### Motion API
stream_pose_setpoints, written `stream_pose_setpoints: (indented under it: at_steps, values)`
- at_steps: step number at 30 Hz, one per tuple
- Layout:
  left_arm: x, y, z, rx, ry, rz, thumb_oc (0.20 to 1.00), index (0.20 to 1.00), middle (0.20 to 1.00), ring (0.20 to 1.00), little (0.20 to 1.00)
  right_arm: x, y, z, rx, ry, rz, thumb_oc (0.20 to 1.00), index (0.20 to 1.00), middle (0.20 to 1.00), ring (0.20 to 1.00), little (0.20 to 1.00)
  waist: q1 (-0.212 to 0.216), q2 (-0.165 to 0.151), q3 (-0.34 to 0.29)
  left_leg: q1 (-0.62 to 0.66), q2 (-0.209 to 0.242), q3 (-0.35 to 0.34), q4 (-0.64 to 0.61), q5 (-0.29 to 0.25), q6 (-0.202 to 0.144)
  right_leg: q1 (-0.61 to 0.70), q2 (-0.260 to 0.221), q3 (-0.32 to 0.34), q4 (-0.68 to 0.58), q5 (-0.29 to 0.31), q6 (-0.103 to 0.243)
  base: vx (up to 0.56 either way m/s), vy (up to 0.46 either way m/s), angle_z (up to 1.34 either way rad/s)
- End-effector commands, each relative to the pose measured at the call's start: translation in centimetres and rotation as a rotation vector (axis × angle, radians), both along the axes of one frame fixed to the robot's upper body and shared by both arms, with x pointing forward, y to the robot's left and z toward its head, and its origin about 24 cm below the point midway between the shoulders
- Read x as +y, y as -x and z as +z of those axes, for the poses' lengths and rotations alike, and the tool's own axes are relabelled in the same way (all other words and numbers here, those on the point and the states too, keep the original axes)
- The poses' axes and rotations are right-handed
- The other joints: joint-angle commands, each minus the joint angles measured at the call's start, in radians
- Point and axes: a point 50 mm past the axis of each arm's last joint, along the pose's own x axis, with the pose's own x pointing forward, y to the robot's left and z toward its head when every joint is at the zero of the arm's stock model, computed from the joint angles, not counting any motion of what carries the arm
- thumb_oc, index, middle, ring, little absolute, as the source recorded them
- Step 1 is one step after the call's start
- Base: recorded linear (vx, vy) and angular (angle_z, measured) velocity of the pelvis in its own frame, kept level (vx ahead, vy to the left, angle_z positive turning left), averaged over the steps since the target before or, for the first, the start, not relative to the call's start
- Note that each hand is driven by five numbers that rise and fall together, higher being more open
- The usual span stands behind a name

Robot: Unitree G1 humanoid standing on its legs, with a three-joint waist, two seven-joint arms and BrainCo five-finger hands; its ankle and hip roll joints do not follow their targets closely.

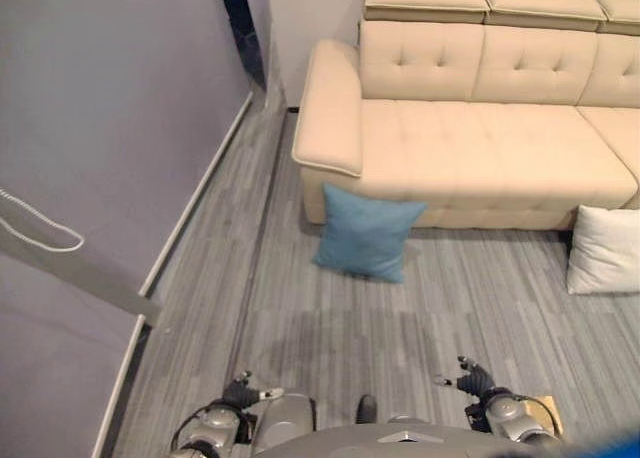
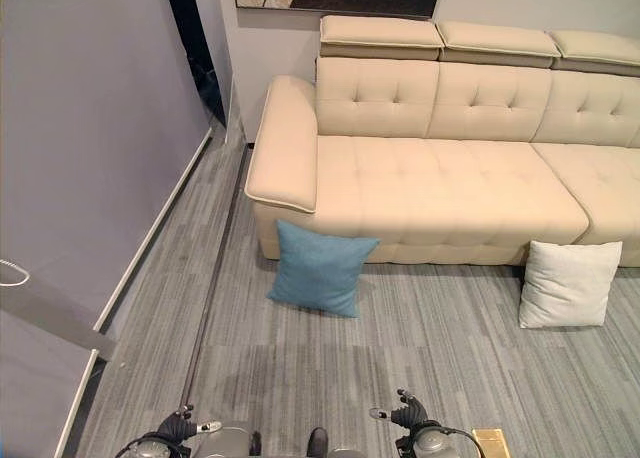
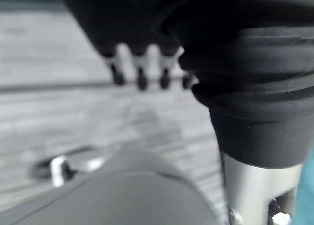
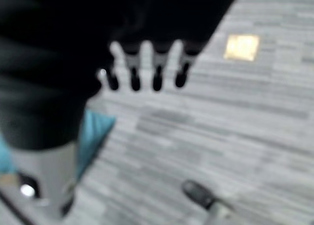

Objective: Pick up all the scattered cushions and arrange them neatly on the sofa.

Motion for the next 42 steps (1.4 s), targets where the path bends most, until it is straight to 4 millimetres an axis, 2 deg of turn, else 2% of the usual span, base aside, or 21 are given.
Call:
stream_pose_setpoints:
  at_steps: [1,7,10,11,13,15,18,19,20,24,25,26,27,28,29,30,32,34,36,39,42]
  values:
    - [-0.4,0.2,-0.1,-0.013,0.007,-0.006,1.000,1.000,1.000,1.000,1.000,-1.3,0.1,0.4,-0.026,0.037,-0.002,1.000,1.000,1.000,1.000,1.000,0.018,0.014,0.029,0.087,-0.024,-0.006,-0.248,0.151,0.027,0.018,0.007,0.065,0.089,0.004,0.106,0.22,0.080,-0.14]
    - [0.1,1.3,-0.4,0.026,0.000,0.006,1.000,1.000,1.000,1.000,1.000,-0.7,0.1,0.3,-0.028,0.021,0.017,1.000,1.000,1.000,1.000,1.000,0.023,0.012,0.006,0.158,-0.037,0.022,-0.222,0.079,0.068,0.007,-0.044,0.066,0.213,-0.024,0.149,0.17,0.133,-0.38]
    - [0.6,1.8,-0.4,0.039,-0.008,0.020,1.000,1.000,1.000,1.000,1.000,-0.1,-0.2,0.3,-0.040,0.003,0.028,1.000,1.000,1.000,1.000,1.000,0.035,0.013,0.005,0.233,-0.051,0.048,-0.213,0.025,0.116,-0.036,-0.102,0.065,0.396,0.070,0.183,0.20,0.227,-0.29]
    - [0.8,1.8,-0.3,0.039,-0.011,0.017,1.000,1.000,1.000,1.000,1.000,0.0,-0.3,0.4,-0.044,-0.001,0.033,1.000,1.000,1.000,1.000,1.000,0.032,0.014,0.009,0.255,-0.051,0.049,-0.217,0.018,0.122,-0.058,-0.101,0.074,0.431,0.091,0.186,0.13,0.153,-0.36]
    - [1.1,1.7,-0.2,0.034,-0.021,0.019,1.000,1.000,1.000,1.000,1.000,0.1,-0.6,0.5,-0.055,-0.007,0.030,1.000,1.000,1.000,1.000,1.000,0.030,0.025,0.019,0.283,-0.047,0.047,-0.218,0.012,0.134,-0.096,-0.102,0.068,0.516,0.115,0.189,0.08,0.105,-0.12]
    - [1.1,1.7,-0.2,0.034,-0.021,0.020,1.000,1.000,1.000,1.000,1.000,0.2,-0.5,0.4,-0.052,-0.009,0.030,1.000,1.000,1.000,1.000,1.000,0.031,0.029,0.017,0.296,-0.048,0.044,-0.218,0.006,0.136,-0.108,-0.118,0.043,0.522,0.112,0.188,0.09,0.062,-0.04]
    - [1.0,1.9,-0.3,0.041,-0.019,0.021,1.000,1.000,1.000,1.000,1.000,0.2,-0.5,0.4,-0.050,-0.005,0.039,1.000,1.000,1.000,1.000,1.000,0.021,0.032,0.004,0.368,-0.051,0.039,-0.282,-0.007,0.128,-0.153,-0.116,-0.012,0.377,0.104,0.189,0.30,0.018,-0.18]
    - [0.9,1.9,-0.4,0.046,-0.019,0.018,1.000,1.000,1.000,1.000,1.000,0.2,-0.7,0.5,-0.051,-0.002,0.045,1.000,1.000,1.000,1.000,1.000,0.008,0.015,0.002,0.412,-0.074,0.024,-0.319,-0.022,0.120,-0.189,-0.085,-0.008,0.185,0.147,0.204,0.37,-0.051,-0.13]
    - [0.9,2.0,-0.4,0.051,-0.017,0.014,1.000,1.000,1.000,1.000,1.000,0.2,-0.6,0.5,-0.047,-0.002,0.048,1.000,1.000,1.000,1.000,1.000,0.001,0.016,0.004,0.427,-0.077,0.014,-0.326,-0.021,0.115,-0.198,-0.067,0.013,0.180,0.164,0.207,0.34,-0.058,-0.02]
    - [0.6,2.2,-0.5,0.058,-0.011,0.009,1.000,1.000,1.000,1.000,1.000,0.0,-0.2,0.3,-0.038,0.003,0.045,1.000,1.000,1.000,1.000,1.000,-0.002,0.015,-0.002,0.429,-0.071,0.008,-0.319,-0.017,0.103,-0.158,-0.049,0.051,0.168,0.145,0.195,0.16,-0.077,0.32]
    - [0.3,2.2,-0.6,0.058,-0.006,0.000,1.000,1.000,1.000,1.000,1.000,-0.2,0.1,0.3,-0.028,0.006,0.037,1.000,1.000,1.000,1.000,1.000,-0.004,0.014,-0.011,0.424,-0.063,0.003,-0.311,-0.012,0.082,-0.129,-0.045,0.046,0.136,0.136,0.183,0.20,-0.180,0.62]
    - [0.2,1.9,-0.6,0.053,-0.007,-0.016,1.000,1.000,1.000,1.000,1.000,-0.5,0.1,0.4,-0.039,0.008,0.031,1.000,1.000,1.000,1.000,1.000,-0.012,0.010,-0.014,0.403,-0.042,0.019,-0.261,-0.001,0.052,-0.104,-0.041,0.031,0.113,0.129,0.169,0.20,-0.182,0.38]
    - [0.1,1.9,-0.6,0.053,-0.007,-0.016,1.000,1.000,1.000,1.000,1.000,-0.5,0.1,0.4,-0.039,0.009,0.031,1.000,1.000,1.000,1.000,1.000,-0.013,0.011,-0.014,0.401,-0.041,0.018,-0.258,-0.003,0.051,-0.104,-0.041,0.029,0.113,0.129,0.168,0.13,-0.155,0.38]
    - [0.0,1.7,-0.5,0.048,-0.004,-0.024,1.000,1.000,1.000,1.000,1.000,-0.7,0.2,0.4,-0.037,0.011,0.025,1.000,1.000,1.000,1.000,1.000,-0.017,0.005,-0.013,0.375,-0.032,0.024,-0.207,0.008,0.033,-0.088,-0.042,0.024,0.096,0.122,0.159,0.05,-0.117,0.36]
    - [-0.2,1.1,-0.4,0.034,-0.003,-0.029,1.000,1.000,1.000,1.000,1.000,-0.9,0.0,0.5,-0.048,0.016,0.016,1.000,1.000,1.000,1.000,1.000,-0.023,-0.006,-0.002,0.323,-0.012,0.055,-0.106,0.026,0.012,-0.073,-0.052,0.006,0.081,0.121,0.149,0.04,-0.203,0.29]
    - [-0.4,0.1,-0.1,0.004,-0.001,-0.034,1.000,1.000,1.000,1.000,1.000,-1.2,-0.6,0.9,-0.071,0.025,0.021,1.000,1.000,1.000,1.000,1.000,-0.022,-0.015,0.024,0.244,0.000,0.050,0.032,0.045,-0.003,-0.056,-0.052,0.000,0.070,0.113,0.127,0.01,-0.159,0.44]
    - [-0.5,-0.2,0.0,-0.008,-0.001,-0.032,1.000,1.000,1.000,1.000,1.000,-1.3,-0.8,1.0,-0.076,0.029,0.020,1.000,1.000,1.000,1.000,1.000,-0.018,-0.015,0.034,0.220,0.003,0.037,0.062,0.050,-0.003,-0.052,-0.049,0.001,0.072,0.104,0.118,0.04,-0.072,0.42]
    - [-0.6,-0.5,0.1,-0.021,0.001,-0.037,1.000,1.000,1.000,1.000,1.000,-1.5,-1.1,1.2,-0.089,0.033,0.005,1.000,1.000,1.000,1.000,1.000,-0.013,-0.017,0.036,0.195,0.030,0.041,-0.109,0.025,0.019,-0.044,-0.059,0.004,0.060,0.085,0.129,0.14,0.035,0.17]
    - [-0.6,-0.3,0.1,-0.019,-0.005,-0.039,1.000,1.000,1.000,1.000,1.000,-1.5,-1.1,1.2,-0.097,0.035,0.006,1.000,1.000,1.000,1.000,1.000,-0.001,-0.005,0.034,0.189,0.035,0.012,-0.235,0.077,0.012,-0.036,-0.052,0.016,0.066,0.072,0.136,0.13,0.097,0.01]
    - [-0.1,-0.1,0.1,-0.016,-0.009,-0.023,1.000,1.000,1.000,1.000,1.000,-1.4,-1.0,1.2,-0.094,0.032,0.011,1.000,1.000,1.000,1.000,1.000,-0.013,-0.001,0.036,0.218,0.021,0.017,-0.264,0.078,0.020,-0.058,-0.060,0.035,0.106,0.065,0.142,0.07,0.125,-0.19]
    - [0.1,-0.2,0.2,-0.021,-0.014,-0.023,1.000,1.000,1.000,1.000,1.000,-1.3,-1.1,1.1,-0.094,0.034,0.012,1.000,1.000,1.000,1.000,1.000,-0.002,-0.002,0.030,0.230,0.006,0.019,-0.275,0.065,0.035,-0.060,-0.071,0.048,0.105,0.069,0.155,0.04,0.160,-0.23]
